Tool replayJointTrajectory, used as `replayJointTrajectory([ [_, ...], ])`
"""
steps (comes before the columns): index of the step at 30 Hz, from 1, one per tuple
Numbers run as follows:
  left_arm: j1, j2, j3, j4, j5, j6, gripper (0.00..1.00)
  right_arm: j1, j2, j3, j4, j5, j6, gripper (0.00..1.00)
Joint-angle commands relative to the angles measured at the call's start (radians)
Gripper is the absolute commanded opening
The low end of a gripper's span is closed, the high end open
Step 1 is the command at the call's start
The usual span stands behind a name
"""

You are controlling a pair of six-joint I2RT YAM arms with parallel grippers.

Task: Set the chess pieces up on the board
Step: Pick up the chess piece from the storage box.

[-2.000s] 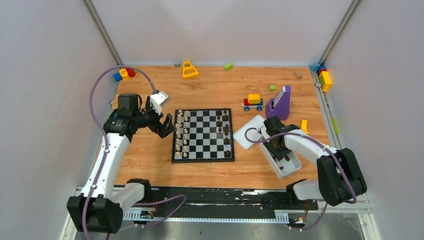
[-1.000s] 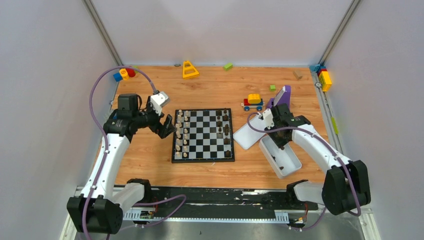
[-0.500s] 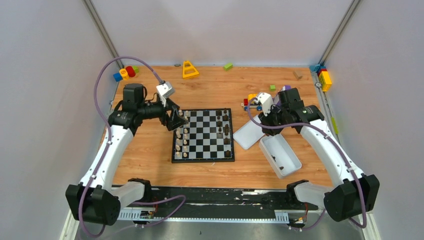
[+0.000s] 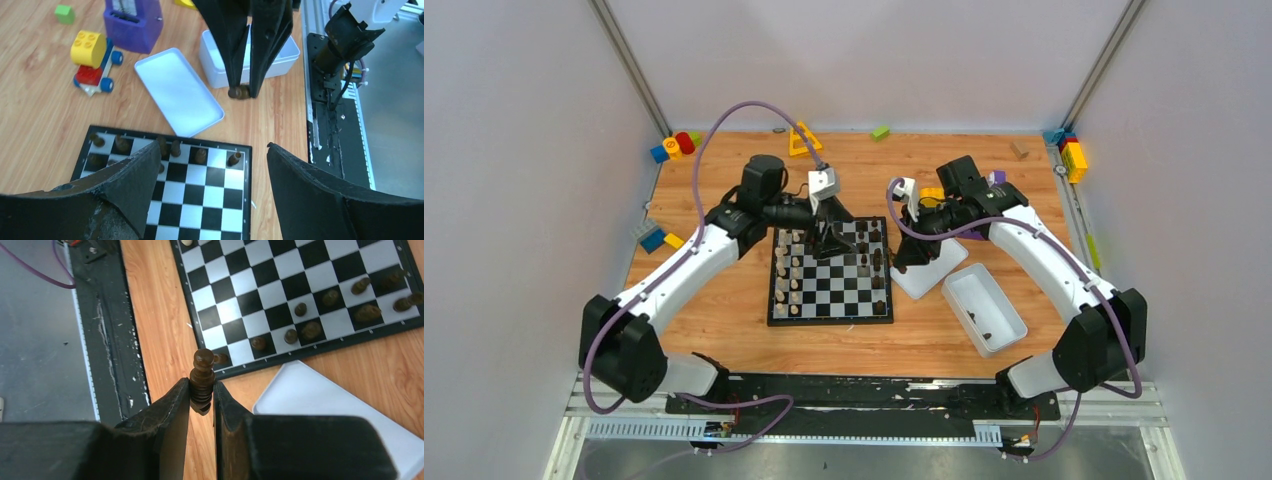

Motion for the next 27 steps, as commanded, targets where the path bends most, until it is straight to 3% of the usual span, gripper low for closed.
replayJointTrajectory([
  [1,-0.07,0.059,0.069,0.094,0.032,0.087,0.85,0.019,-0.001,0.052,0.03,-0.141,-0.01,0.09],
  [6,-0.125,0.125,0.097,0.116,0.049,0.113,0.82,0.029,-0.017,0.042,0.03,-0.159,0.003,0.09],
  [27,-0.181,0.235,0.21,-0.049,0.171,0.156,0.51,0.031,-0.053,0.017,0.041,-0.128,0.022,0.07],
])
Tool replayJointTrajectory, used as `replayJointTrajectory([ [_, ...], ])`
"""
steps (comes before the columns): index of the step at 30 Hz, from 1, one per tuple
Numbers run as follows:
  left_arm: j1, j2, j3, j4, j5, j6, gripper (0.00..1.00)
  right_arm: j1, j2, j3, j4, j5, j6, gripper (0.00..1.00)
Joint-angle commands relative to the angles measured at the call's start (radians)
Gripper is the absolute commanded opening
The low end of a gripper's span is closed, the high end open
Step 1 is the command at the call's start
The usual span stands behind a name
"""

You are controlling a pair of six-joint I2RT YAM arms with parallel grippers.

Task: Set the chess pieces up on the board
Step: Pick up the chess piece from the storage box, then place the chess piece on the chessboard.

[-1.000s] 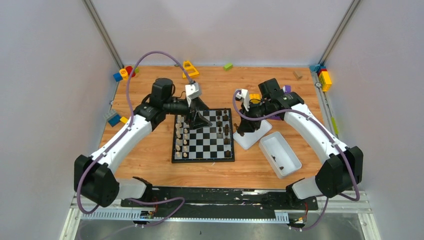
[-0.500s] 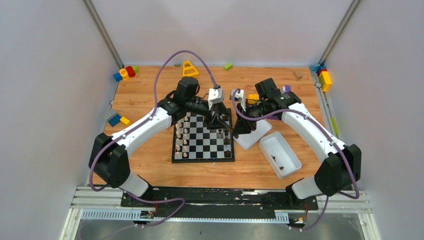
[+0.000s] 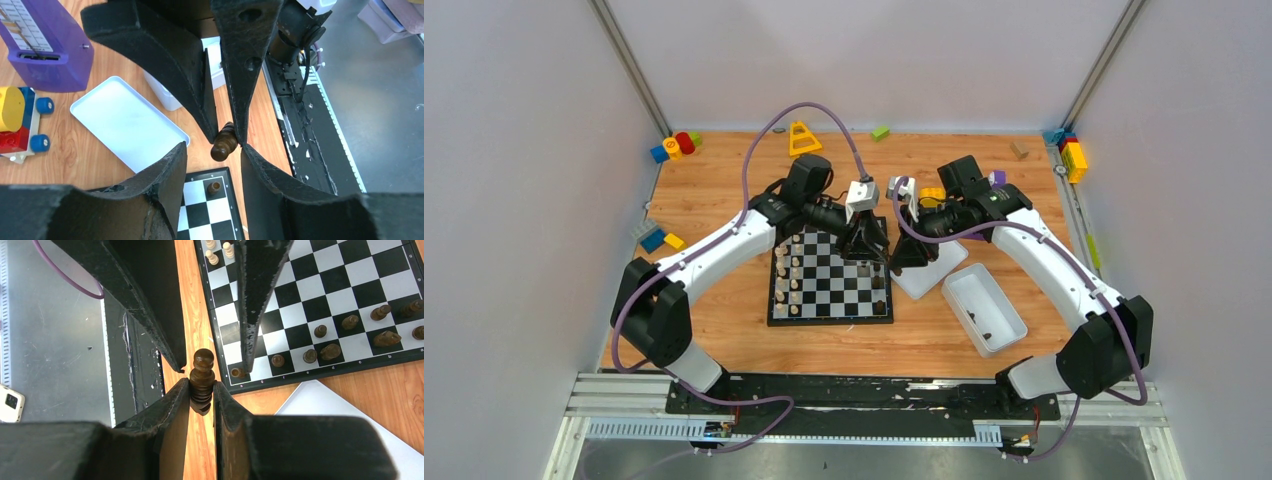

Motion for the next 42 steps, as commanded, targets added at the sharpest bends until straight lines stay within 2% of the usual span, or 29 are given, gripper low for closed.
replayJointTrajectory([
  [1,-0.012,0.003,0.059,-0.022,0.046,0.032,0.5,0.006,-0.027,0.007,0.037,-0.019,0.002,0.07],
  [6,-0.014,0.006,0.065,-0.027,0.051,0.028,0.46,0.006,-0.022,0.002,0.036,-0.014,0.001,0.07],
  [19,-0.016,0.012,0.074,-0.055,0.047,0.04,0.27,0.005,-0.023,0.007,0.037,-0.009,0.006,0.06],
  [26,-0.015,-0.01,0.081,-0.087,0.009,0.062,0.0,0.005,-0.032,-0.017,0.042,0.042,0.012,0.06],
  [35,0.051,-0.154,0.001,-0.042,-0.086,0.06,0.0,-0.02,-0.102,-0.142,0.077,0.127,0.029,0.04],
  [42,0.044,-0.193,-0.092,-0.111,-0.354,0.209,0.0,-0.1,-0.158,-0.212,0.125,0.174,0.064,0.03],
])
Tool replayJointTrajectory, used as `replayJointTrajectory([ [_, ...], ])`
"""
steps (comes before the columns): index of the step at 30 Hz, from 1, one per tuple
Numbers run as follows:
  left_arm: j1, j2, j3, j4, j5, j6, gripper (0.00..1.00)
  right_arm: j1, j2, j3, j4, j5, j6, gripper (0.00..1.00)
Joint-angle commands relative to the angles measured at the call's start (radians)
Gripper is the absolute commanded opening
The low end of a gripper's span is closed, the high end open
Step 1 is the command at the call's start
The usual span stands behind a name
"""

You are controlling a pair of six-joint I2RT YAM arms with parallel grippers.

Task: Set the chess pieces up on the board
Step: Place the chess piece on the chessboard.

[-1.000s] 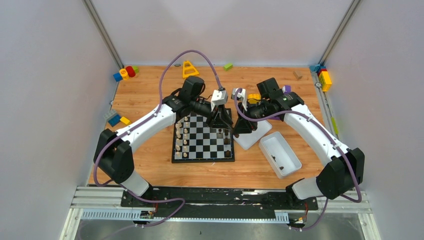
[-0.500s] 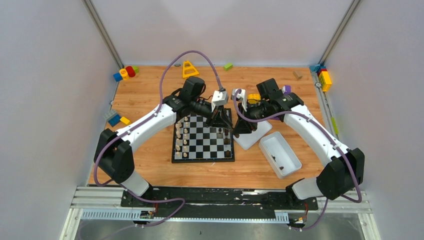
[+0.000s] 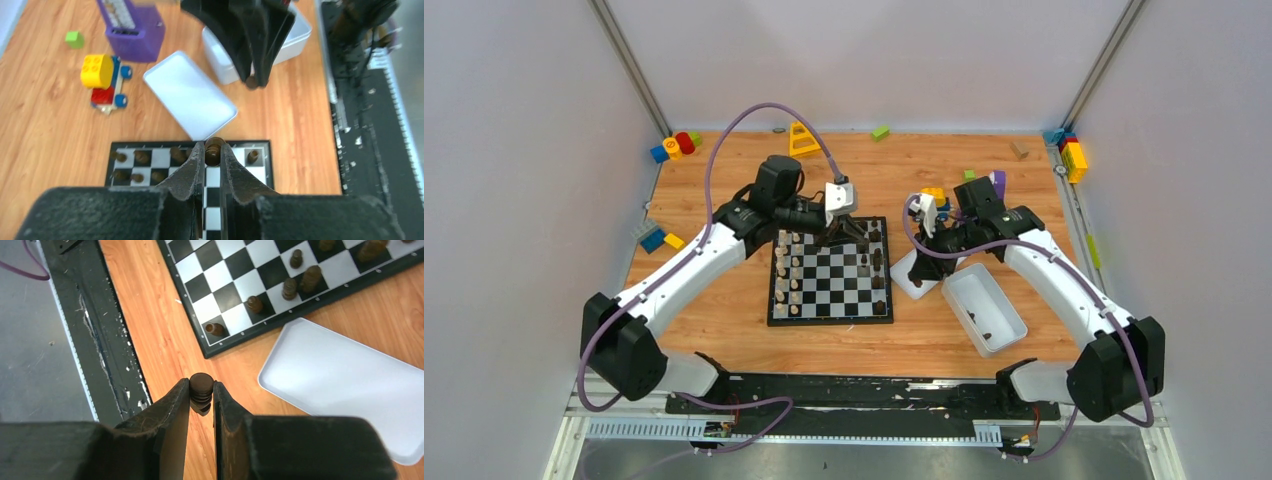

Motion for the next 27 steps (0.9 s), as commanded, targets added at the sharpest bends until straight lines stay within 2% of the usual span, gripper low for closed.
replayJointTrajectory([
  [1,-0.019,0.006,-0.042,-0.036,-0.225,0.12,0.0,-0.067,-0.055,-0.022,0.078,0.02,0.03,0.03],
  [5,-0.047,0.057,-0.047,-0.052,-0.348,0.161,0.01,-0.138,-0.078,-0.05,0.109,-0.01,0.044,0.03],
  [9,-0.069,0.122,-0.037,-0.042,-0.389,0.159,0.01,-0.183,-0.1,-0.075,0.135,-0.02,0.056,0.03],
  [18,-0.128,0.31,0.011,-0.05,-0.469,0.144,0.0,-0.196,-0.119,-0.089,0.153,-0.009,0.061,0.03],
  [27,-0.157,0.418,0.078,-0.066,-0.513,0.121,0.0,-0.195,-0.129,-0.103,0.152,-0.007,0.06,0.03],
])
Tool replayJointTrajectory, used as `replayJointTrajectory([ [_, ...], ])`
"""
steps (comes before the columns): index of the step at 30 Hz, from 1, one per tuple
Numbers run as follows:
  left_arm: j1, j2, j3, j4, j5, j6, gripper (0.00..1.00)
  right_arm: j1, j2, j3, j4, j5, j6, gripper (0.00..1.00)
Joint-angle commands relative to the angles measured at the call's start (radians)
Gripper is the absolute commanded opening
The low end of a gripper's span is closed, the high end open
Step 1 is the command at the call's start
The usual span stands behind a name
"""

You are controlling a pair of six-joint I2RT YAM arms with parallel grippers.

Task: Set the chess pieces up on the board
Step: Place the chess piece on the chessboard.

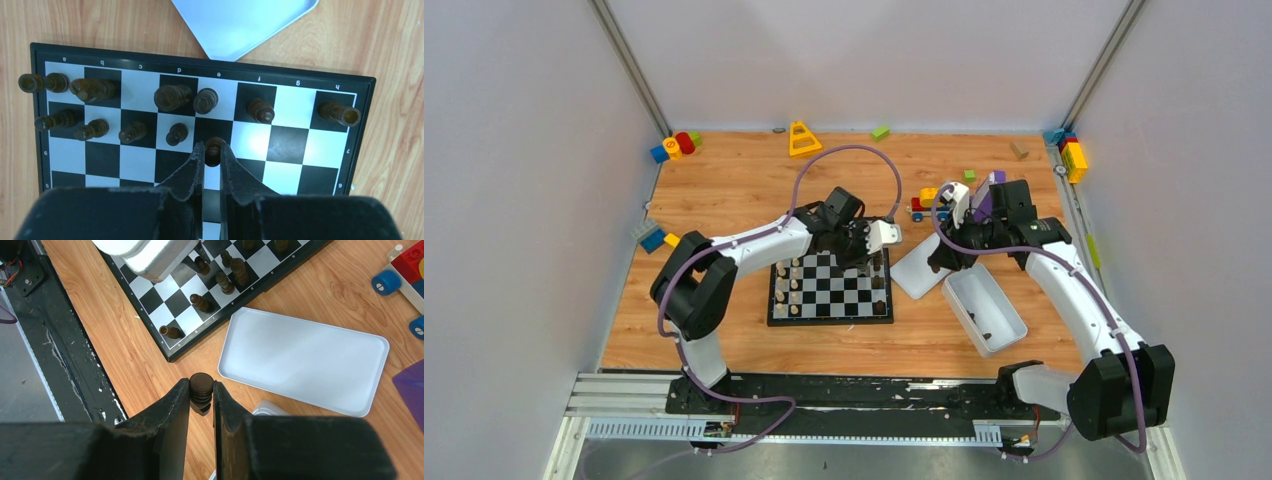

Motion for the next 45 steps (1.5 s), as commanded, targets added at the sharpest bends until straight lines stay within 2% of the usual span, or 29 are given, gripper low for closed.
replayJointTrajectory([
  [1,-0.015,0.026,0.07,-0.002,-0.025,-0.012,0.0,-0.004,-0.024,-0.012,0.035,-0.018,0.004,0.03],
  [31,-0.035,0.084,0.092,-0.026,-0.046,-0.001,0.07,-0.004,-0.015,-0.018,0.032,-0.026,0.001,0.04],
  [37,-0.036,0.089,0.095,-0.02,-0.052,-0.001,0.12,-0.004,-0.013,-0.019,0.032,-0.027,0.003,0.04],
  [45,-0.036,0.076,0.084,-0.025,-0.054,0.003,0.27,-0.005,-0.012,-0.019,0.03,-0.032,0.004,0.04],
])
